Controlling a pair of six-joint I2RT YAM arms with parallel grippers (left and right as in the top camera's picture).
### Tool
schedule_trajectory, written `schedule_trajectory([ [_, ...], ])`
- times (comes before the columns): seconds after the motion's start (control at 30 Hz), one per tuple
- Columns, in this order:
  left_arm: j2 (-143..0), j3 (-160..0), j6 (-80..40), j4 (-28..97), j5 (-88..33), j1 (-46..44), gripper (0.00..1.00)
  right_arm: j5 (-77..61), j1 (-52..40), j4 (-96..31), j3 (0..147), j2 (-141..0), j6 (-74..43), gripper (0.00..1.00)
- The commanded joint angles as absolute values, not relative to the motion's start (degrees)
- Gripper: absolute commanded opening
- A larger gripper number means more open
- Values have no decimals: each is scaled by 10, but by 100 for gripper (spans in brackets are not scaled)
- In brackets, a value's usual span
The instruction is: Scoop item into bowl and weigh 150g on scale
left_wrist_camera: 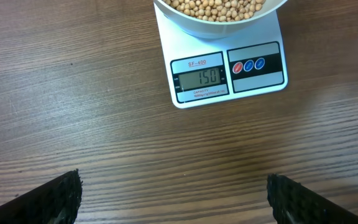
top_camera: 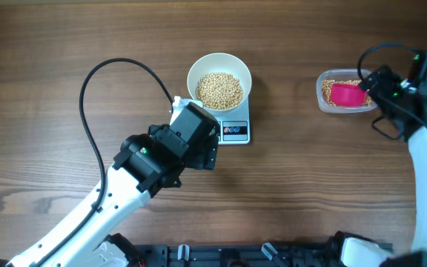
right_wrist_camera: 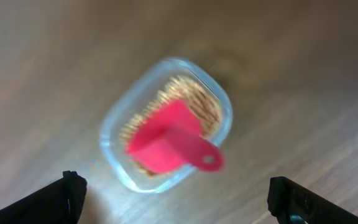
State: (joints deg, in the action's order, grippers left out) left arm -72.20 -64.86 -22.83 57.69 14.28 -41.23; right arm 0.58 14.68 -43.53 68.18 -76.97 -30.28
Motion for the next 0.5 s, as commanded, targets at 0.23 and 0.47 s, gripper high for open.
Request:
schedule_trajectory([
  [0.23, -721, -646, -229, 577, 144, -410, 100, -350, 125, -575, 704, -688, 80, 100],
  [0.47, -721, -646, -229, 577, 144, -410, 100, -329, 75, -607, 704, -689, 103, 100],
])
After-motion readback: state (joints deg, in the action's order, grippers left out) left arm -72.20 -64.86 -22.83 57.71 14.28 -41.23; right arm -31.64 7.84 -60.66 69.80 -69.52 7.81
